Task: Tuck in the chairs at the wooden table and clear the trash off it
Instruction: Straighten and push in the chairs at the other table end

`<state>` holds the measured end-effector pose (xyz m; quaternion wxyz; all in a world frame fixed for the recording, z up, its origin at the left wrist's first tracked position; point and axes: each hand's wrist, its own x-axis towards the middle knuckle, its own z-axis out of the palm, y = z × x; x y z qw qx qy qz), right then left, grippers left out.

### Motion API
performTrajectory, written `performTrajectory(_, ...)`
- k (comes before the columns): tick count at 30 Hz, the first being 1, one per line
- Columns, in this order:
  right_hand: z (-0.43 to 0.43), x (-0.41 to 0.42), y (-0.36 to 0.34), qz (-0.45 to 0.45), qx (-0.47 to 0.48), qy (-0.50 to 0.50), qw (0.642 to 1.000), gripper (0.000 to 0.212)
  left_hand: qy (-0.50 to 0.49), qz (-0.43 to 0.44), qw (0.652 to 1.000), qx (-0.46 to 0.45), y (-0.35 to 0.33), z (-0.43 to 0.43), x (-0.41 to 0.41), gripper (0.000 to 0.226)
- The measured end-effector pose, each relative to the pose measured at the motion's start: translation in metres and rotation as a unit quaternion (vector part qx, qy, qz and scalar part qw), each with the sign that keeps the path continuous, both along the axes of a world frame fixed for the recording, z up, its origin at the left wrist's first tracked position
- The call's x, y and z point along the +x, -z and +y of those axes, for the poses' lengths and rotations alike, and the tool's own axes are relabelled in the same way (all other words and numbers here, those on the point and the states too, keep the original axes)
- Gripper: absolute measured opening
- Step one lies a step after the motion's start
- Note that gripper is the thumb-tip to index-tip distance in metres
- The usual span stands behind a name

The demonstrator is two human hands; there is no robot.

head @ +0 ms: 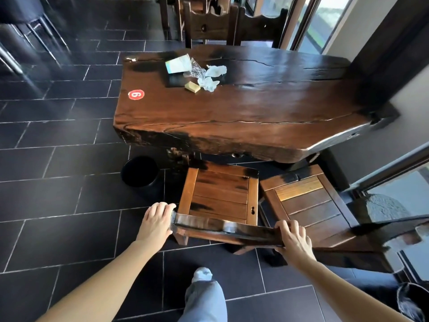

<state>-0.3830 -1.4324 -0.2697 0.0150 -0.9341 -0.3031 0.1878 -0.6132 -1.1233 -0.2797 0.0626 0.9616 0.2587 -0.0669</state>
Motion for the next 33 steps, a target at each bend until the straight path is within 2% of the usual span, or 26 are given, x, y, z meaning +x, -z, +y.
performTrajectory(6,0.01,0.037,-0.006,-0.012,-0.031,-0.026,0.999,0.057,-0.034,0.001,0.999,0.002,-0.005,-0.006,0.027,0.077)
performTrajectory(14,0.013,0.086,-0.012,-0.01,-0.076,-0.052,0.996,0.07,-0.022,0.015,1.0,-0.004,-0.005,-0.018,0.055,0.079)
performTrajectory(19,0.014,0.082,-0.013,-0.009,-0.06,-0.039,0.997,0.069,-0.009,0.018,1.0,-0.017,-0.008,-0.006,0.061,0.074)
performTrajectory(25,0.013,0.082,-0.015,-0.001,-0.062,-0.045,0.997,0.067,-0.053,0.009,0.996,-0.066,-0.017,0.001,0.067,0.05)
performTrajectory(33,0.002,0.096,-0.016,-0.008,-0.071,-0.086,0.994,0.064,-0.094,0.005,0.993,-0.077,-0.021,-0.023,0.069,0.044)
